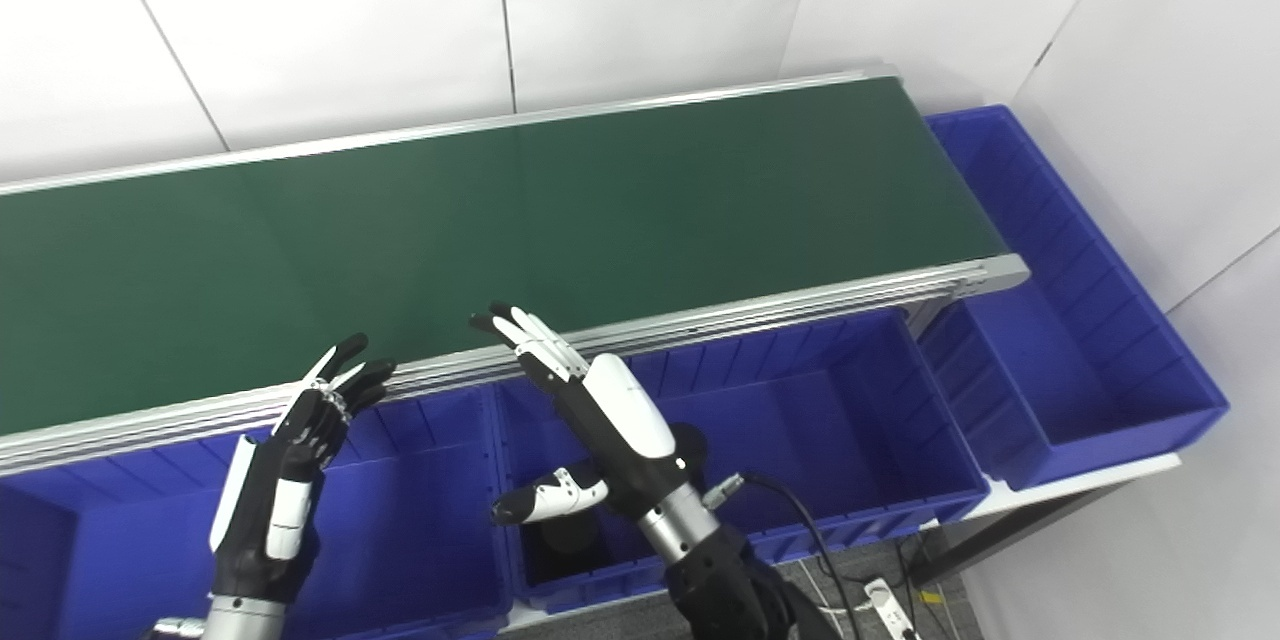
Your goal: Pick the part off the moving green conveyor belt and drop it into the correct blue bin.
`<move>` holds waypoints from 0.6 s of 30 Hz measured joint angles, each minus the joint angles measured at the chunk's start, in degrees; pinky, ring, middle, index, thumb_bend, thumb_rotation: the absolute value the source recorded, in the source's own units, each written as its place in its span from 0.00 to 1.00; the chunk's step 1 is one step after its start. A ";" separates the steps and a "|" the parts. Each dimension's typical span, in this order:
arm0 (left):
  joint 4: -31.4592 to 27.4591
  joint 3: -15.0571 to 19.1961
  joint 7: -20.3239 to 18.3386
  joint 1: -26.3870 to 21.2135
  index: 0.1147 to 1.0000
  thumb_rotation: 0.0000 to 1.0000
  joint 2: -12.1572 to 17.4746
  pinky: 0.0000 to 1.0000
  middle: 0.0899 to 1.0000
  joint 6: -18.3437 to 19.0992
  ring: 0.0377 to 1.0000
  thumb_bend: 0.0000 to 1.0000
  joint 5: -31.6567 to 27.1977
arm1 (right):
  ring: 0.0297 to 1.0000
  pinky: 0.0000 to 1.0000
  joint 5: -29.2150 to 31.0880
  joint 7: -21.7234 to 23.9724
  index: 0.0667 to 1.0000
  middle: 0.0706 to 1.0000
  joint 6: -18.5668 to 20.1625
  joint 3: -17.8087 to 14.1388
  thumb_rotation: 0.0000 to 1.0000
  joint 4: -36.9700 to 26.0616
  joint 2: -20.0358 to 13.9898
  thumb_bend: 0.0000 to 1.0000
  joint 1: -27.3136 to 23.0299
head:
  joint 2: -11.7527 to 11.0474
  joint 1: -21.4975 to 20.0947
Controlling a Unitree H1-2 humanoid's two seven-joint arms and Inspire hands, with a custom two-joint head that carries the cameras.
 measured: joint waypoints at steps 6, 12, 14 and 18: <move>1.54 -1.72 2.78 0.49 0.85 1.00 0.32 0.76 0.78 0.00 0.79 0.56 1.74 | 1.00 1.00 5.05 -1.55 0.98 1.00 -0.65 -0.09 1.00 4.67 0.64 1.00 0.94 | -1.50 2.83; 2.04 -4.94 5.94 0.58 0.85 1.00 0.97 0.76 0.80 0.00 0.79 0.49 2.87 | 1.00 1.00 5.77 -6.59 0.99 1.00 -0.90 1.05 1.00 6.74 -1.68 1.00 0.89 | -3.17 6.34; 2.63 -6.06 6.87 0.55 0.85 1.00 1.01 0.77 0.80 0.00 0.79 0.51 2.94 | 1.00 0.98 6.24 -8.02 0.99 1.00 -0.90 2.13 1.00 6.92 -2.63 0.99 0.84 | -3.43 7.04; 3.65 -8.83 9.18 0.49 0.86 1.00 1.80 0.78 0.79 0.00 0.80 0.55 4.24 | 0.97 0.95 11.07 -8.55 0.94 0.95 -1.00 3.37 1.00 6.90 -3.58 0.99 0.97 | -3.79 9.15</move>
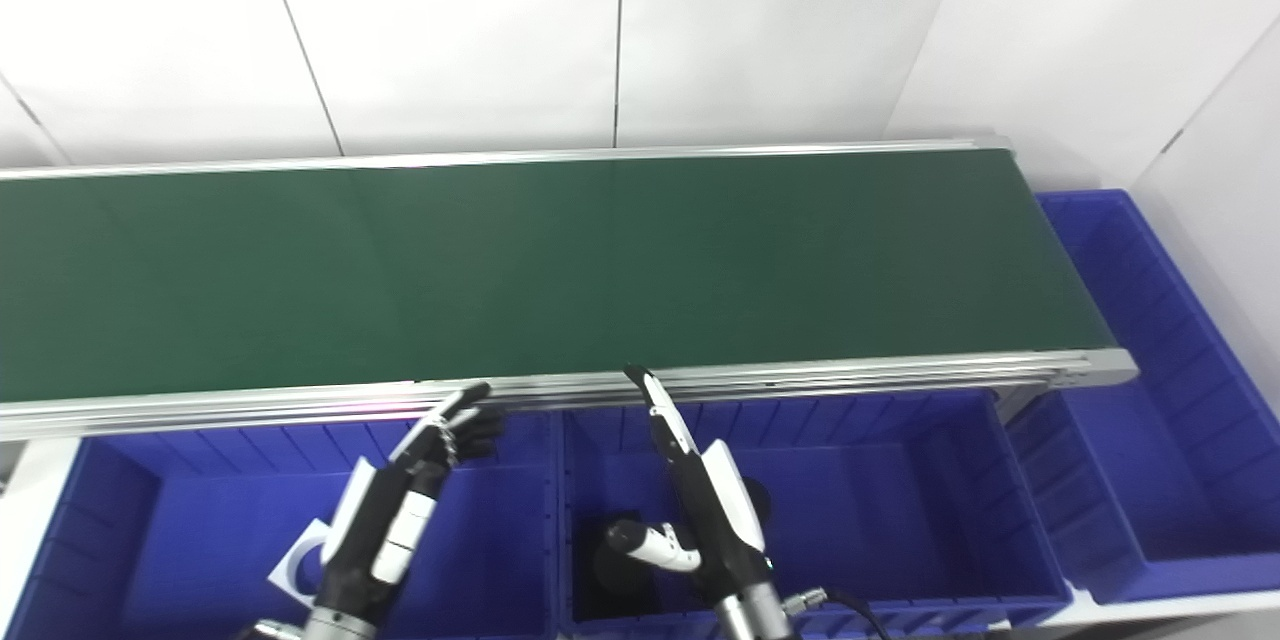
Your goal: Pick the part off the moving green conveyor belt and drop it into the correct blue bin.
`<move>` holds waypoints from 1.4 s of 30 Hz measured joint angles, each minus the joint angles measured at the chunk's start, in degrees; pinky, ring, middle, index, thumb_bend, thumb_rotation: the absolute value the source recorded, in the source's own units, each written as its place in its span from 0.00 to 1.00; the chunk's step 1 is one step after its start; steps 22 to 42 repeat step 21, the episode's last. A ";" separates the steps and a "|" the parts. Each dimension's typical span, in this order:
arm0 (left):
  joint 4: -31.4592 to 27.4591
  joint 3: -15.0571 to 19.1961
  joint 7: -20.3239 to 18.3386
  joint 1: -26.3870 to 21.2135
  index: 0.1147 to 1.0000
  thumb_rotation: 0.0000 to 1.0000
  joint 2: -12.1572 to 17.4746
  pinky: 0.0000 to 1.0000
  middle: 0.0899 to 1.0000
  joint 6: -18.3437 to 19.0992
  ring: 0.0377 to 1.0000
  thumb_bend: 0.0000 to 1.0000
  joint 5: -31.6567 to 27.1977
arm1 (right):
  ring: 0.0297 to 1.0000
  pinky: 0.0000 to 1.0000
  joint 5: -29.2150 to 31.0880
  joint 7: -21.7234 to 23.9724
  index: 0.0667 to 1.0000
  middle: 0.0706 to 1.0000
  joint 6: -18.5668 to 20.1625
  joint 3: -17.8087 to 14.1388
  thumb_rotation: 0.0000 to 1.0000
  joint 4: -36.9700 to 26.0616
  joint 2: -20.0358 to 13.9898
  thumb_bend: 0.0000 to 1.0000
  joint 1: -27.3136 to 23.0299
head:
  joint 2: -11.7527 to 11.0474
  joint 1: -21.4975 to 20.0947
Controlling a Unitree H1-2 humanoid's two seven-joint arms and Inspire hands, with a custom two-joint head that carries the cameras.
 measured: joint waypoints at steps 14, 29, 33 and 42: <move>0.04 -6.00 7.96 -1.60 0.87 1.00 1.60 0.80 0.79 0.00 0.82 0.56 2.37 | 0.94 0.93 5.89 3.13 0.91 0.92 -0.05 -2.32 1.00 -2.38 1.23 0.91 1.93 | 1.67 2.65; 0.05 -7.10 9.58 -1.60 0.87 1.00 1.94 0.80 0.80 0.00 0.82 0.57 2.21 | 0.90 0.88 7.12 5.07 0.89 0.90 -0.05 -3.02 1.00 -3.65 1.16 0.90 2.06 | 2.02 2.13; 0.05 -7.10 9.58 -1.60 0.87 1.00 1.94 0.80 0.80 0.00 0.82 0.57 2.21 | 0.90 0.88 7.12 5.07 0.89 0.90 -0.05 -3.02 1.00 -3.65 1.16 0.90 2.06 | 2.02 2.13; 0.05 -7.10 9.58 -1.60 0.87 1.00 1.94 0.80 0.80 0.00 0.82 0.57 2.21 | 0.90 0.88 7.12 5.07 0.89 0.90 -0.05 -3.02 1.00 -3.65 1.16 0.90 2.06 | 2.02 2.13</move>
